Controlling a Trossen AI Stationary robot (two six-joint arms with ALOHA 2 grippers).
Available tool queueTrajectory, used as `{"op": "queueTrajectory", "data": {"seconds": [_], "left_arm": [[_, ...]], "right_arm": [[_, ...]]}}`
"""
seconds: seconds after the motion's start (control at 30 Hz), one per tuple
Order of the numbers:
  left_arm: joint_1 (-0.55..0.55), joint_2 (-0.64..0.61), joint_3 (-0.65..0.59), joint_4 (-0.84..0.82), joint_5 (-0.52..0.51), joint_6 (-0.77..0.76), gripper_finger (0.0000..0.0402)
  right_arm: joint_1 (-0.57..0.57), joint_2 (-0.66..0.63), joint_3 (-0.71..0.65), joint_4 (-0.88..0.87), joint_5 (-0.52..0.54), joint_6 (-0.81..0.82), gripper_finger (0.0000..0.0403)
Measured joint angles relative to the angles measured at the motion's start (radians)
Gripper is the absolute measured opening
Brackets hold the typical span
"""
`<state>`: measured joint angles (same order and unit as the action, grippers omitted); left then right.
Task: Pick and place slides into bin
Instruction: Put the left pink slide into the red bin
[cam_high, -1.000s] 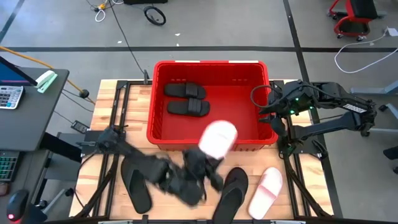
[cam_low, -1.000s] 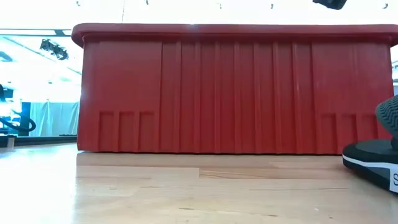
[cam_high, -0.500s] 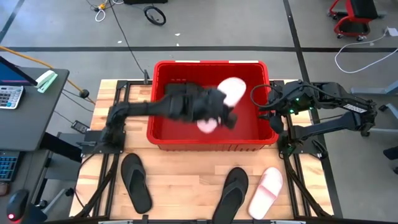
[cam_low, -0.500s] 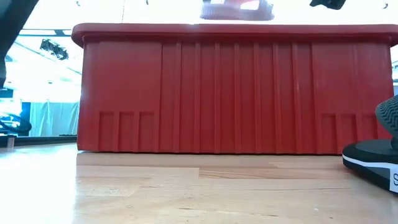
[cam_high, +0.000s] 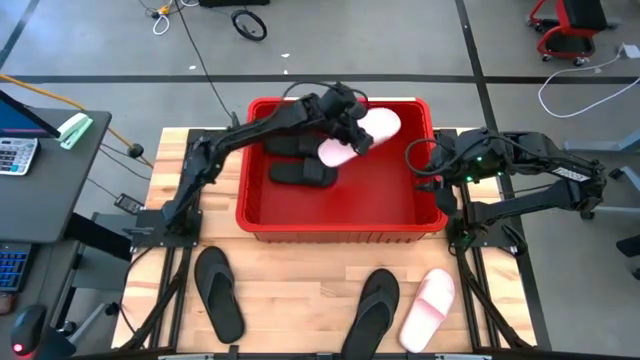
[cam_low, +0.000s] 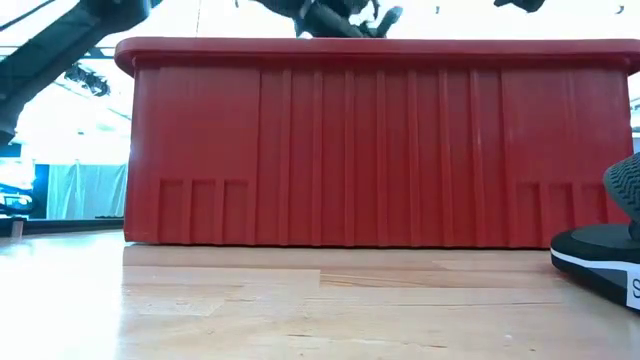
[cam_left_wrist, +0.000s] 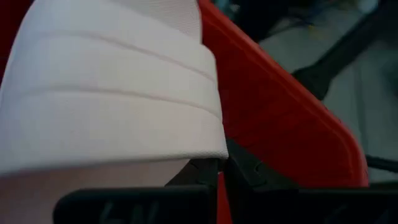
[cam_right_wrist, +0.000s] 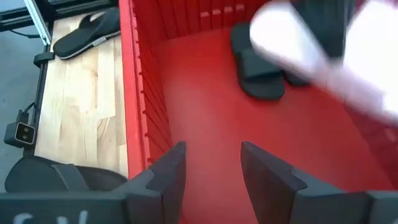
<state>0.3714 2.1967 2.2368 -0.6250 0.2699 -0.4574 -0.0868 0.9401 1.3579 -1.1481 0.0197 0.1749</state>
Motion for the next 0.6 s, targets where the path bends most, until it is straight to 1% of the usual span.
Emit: {"op": "queueTrajectory", "data": {"seconds": [0.07,0.13,0.27,0.37,0.43,0.53,0.6], "left_arm": [[0.01,0.041,-0.001,0.047,0.057,0.031,0.0011],[0.016,0.085,-0.001,0.127,0.102,0.059,0.0011],[0.031,0.141,-0.001,0.235,0.194,0.148,0.0011],[0.04,0.173,-0.001,0.211,0.243,0.259,0.0011],[0.047,0.186,-0.001,0.15,0.25,0.346,0.0011],[0.067,0.195,-0.001,0.092,0.245,0.48,0.0011],[0.087,0.195,-0.001,0.082,0.209,0.525,0.0011]], "right_arm": [[0.0,0.0,0.0,0.026,0.01,-0.026,0.0158],[0.0,0.001,0.0,0.063,0.018,-0.047,0.0158],[0.0,0.002,0.0,0.126,0.024,-0.055,0.0158],[-0.001,0.002,0.0,0.158,0.024,-0.056,0.0158],[-0.001,0.002,0.0,0.16,0.025,-0.056,0.0158],[-0.001,0.002,0.0,0.172,0.024,-0.045,0.0158],[-0.001,0.003,0.0,0.181,0.025,-0.04,0.0158]]}}
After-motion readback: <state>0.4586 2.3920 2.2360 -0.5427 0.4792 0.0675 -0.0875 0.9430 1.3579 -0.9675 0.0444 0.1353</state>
